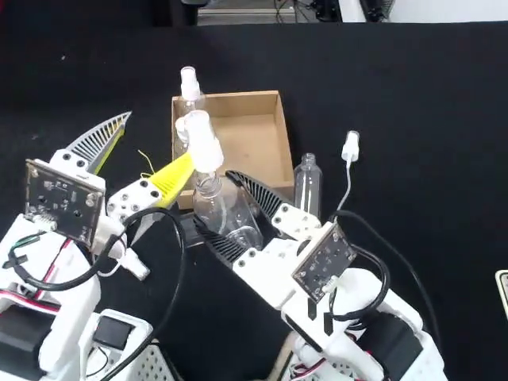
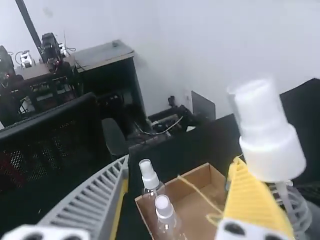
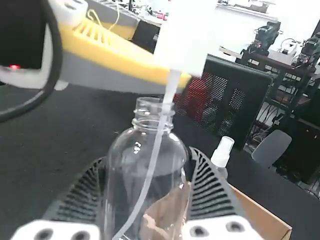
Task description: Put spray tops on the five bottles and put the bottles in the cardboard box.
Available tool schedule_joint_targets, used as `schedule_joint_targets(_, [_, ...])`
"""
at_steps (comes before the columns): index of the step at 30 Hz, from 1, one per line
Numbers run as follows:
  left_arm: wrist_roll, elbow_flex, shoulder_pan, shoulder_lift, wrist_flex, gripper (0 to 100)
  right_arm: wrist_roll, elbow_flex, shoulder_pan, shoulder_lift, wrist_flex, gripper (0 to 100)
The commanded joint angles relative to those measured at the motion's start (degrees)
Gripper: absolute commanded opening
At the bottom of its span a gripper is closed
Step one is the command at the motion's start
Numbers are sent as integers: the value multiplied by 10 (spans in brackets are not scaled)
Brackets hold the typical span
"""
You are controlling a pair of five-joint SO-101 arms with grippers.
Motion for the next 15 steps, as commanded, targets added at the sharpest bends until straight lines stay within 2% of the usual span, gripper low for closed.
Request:
schedule_joint_targets(1, [-5,-33,4,3,2,289,-2,-7,-4,-4,-19,11])
schedule_joint_targets(7, [-7,-28,6,0,11,289,-2,-2,-4,-4,-40,11])
schedule_joint_targets(15, [-9,-92,1,0,46,289,-2,-2,-4,-4,-51,11])
